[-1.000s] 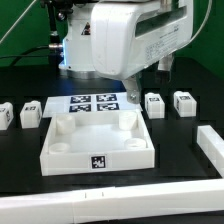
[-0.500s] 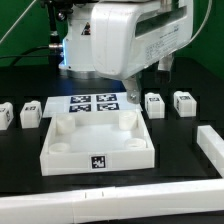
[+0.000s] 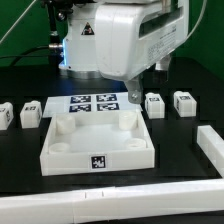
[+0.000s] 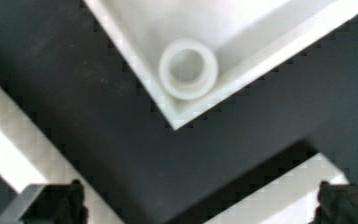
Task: Assemble one leg
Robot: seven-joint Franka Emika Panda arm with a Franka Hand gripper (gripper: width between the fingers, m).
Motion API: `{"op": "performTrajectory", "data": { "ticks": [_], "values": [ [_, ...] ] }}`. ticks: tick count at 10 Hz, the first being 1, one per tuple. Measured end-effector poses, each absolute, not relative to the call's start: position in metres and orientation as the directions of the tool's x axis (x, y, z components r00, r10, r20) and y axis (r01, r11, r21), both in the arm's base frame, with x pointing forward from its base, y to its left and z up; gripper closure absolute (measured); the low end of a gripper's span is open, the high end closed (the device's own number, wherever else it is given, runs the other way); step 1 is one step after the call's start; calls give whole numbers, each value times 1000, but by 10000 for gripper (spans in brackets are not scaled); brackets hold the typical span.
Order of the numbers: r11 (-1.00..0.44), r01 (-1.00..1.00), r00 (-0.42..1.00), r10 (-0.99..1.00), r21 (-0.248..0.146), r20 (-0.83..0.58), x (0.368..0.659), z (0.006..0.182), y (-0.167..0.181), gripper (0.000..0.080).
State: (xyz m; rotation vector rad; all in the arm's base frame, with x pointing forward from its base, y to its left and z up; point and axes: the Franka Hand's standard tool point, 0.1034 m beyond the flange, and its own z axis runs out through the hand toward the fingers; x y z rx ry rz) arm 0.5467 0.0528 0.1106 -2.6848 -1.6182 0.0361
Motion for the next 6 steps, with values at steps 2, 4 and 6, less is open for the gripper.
{"op": "performTrajectory", "data": {
  "ticks": [2,4,6],
  "values": [
    [-245,969,245,969,-30,-19,516,109,33,150],
    [-61,998,60,998,-32,-19,519,108,32,150],
    [94,995,-94,995,-36,-17,518,107,29,150]
  ]
}}
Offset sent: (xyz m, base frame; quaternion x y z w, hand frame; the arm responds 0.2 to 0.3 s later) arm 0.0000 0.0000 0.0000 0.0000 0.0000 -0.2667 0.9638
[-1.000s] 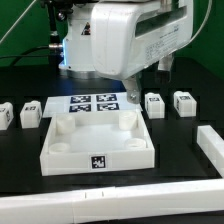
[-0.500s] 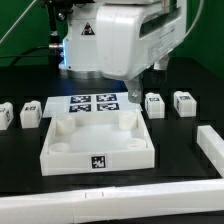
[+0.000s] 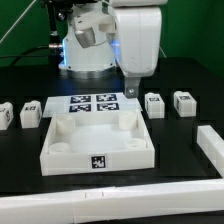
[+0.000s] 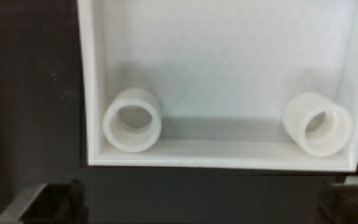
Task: Assemble one leg
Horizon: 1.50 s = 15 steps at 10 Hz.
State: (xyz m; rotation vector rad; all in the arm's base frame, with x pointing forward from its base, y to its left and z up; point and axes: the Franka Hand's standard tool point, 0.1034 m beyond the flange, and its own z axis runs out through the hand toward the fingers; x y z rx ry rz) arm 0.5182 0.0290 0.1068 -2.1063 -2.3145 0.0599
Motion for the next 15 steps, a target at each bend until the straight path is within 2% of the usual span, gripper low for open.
{"op": "performTrajectory", "data": {
  "ticks": [1,2,3,4,5,6,9,12,13,14,15],
  "values": [
    [67,997,-68,998,-36,-18,518,107,29,150],
    [67,998,-67,998,-7,-15,516,101,27,150],
    [58,998,-58,998,7,-8,485,80,21,150],
    [47,998,-47,999,-28,-5,453,63,12,150],
    [35,999,-35,999,-14,3,437,51,7,150],
    [23,999,-23,1000,-23,8,424,40,7,150],
    [-3,999,4,1000,-45,20,416,14,-3,150],
    [-11,999,12,1000,-41,23,420,8,-4,150],
    [-11,999,12,1000,-41,23,420,8,-4,281],
    [-11,999,12,1000,-41,23,420,8,-4,281],
    [-11,999,12,1000,-41,23,420,8,-4,419]
  ]
}}
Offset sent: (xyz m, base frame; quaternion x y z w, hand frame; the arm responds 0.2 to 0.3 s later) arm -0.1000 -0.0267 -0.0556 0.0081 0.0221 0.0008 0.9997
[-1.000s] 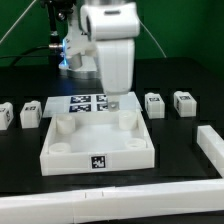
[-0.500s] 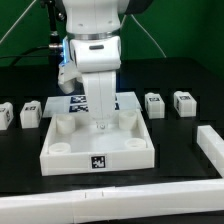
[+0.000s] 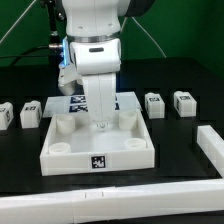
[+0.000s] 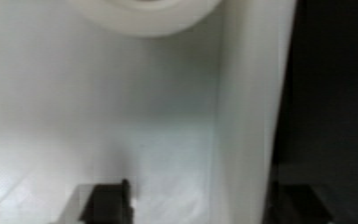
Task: Assemble one leg
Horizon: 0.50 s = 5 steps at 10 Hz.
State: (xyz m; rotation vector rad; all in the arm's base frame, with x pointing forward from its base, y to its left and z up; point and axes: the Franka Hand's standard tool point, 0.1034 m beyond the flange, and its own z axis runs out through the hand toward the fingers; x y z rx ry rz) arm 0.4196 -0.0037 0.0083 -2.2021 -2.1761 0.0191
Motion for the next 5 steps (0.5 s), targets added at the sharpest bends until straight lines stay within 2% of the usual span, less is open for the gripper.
{"op": "performTrajectory", "data": {
  "ticks": [1,2,3,5],
  "values": [
    [-11,999,12,1000,-41,23,420,8,-4,555],
    [-11,999,12,1000,-41,23,419,8,-4,555],
    [-13,999,14,1000,-37,23,421,9,-4,726],
    [-13,999,14,1000,-35,23,421,9,-4,740]
  ]
}}
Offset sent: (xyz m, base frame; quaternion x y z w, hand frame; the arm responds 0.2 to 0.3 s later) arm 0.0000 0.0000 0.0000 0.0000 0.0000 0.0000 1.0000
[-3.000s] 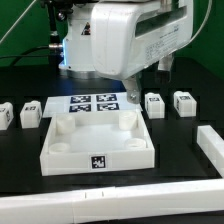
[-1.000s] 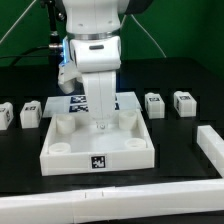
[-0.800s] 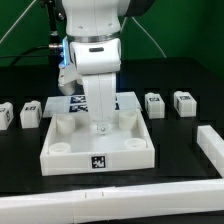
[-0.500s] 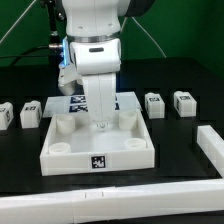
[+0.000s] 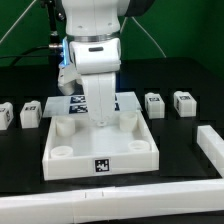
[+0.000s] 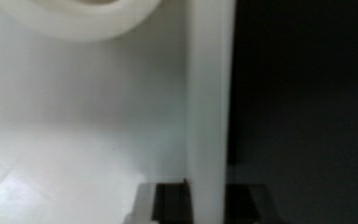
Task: Assemble one leg
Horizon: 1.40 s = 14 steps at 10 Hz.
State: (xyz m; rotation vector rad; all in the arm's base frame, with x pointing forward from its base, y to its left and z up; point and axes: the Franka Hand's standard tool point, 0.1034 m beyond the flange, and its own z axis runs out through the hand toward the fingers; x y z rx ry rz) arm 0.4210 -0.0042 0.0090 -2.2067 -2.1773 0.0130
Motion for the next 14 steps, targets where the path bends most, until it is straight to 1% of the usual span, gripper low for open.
{"op": "performTrajectory", "data": {
  "ticks": [6,11,12,14],
  "values": [
    [-25,999,26,999,-33,25,424,9,0,739],
    [-19,1000,18,997,11,73,482,12,66,739],
    [-35,999,33,996,14,80,488,11,75,739],
    [-54,998,53,995,14,81,494,9,77,739]
  ]
}}
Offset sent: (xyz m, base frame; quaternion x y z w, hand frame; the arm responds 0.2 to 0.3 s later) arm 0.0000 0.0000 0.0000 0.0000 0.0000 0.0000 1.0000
